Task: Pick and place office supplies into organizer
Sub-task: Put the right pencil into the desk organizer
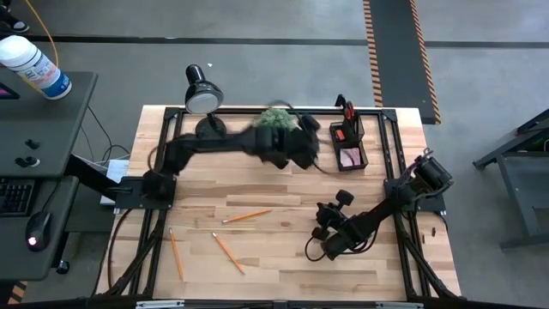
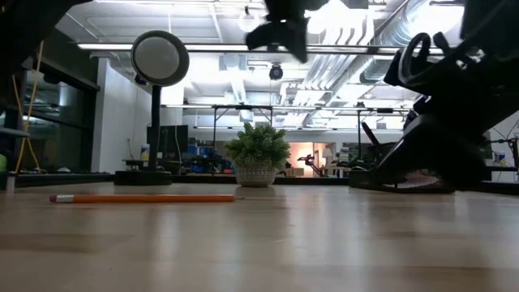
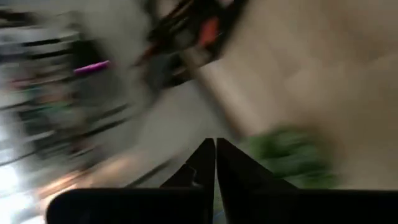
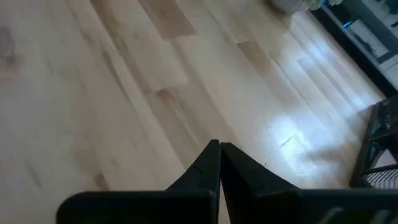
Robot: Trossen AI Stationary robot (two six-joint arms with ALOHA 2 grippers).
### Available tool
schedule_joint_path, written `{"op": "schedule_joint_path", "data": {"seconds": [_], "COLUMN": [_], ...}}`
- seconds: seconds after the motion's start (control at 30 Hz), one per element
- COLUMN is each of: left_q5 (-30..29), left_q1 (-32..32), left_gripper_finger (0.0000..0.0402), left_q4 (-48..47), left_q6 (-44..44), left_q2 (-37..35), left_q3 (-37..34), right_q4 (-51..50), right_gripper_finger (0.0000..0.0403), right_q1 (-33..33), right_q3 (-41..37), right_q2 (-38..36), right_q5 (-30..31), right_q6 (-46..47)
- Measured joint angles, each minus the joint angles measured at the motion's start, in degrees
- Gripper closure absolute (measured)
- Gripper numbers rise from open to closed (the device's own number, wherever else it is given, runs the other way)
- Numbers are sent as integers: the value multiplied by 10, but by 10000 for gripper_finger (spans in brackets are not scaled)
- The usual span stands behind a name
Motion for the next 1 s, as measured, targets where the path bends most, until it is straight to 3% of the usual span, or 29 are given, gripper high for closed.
{"op": "schedule_joint_path", "data": {"seconds": [0.07,0.13,0.4,0.63,0.8,1.0], "left_q5": [103,148,172,190,203,205], "left_q1": [19,28,14,-3,-42,-104], "left_gripper_finger": [399,400,401,401,401,401], "left_q4": [-56,-75,-84,47,162,242], "left_q6": [-59,-91,-148,-226,-290,-388], "left_q2": [-16,-28,-125,-318,-469,-597], "left_q3": [0,-17,-195,-453,-602,-730], "right_q4": [3,16,155,202,296,475], "right_gripper_finger": [400,401,402,402,402,402], "right_q1": [-6,-11,-17,-38,-83,-143], "right_q3": [0,0,0,0,0,0], "right_q2": [0,0,0,0,0,0], "right_q5": [3,2,-25,-42,-134,-350], "right_q6": [-6,-16,-162,-241,-349,-514]}}
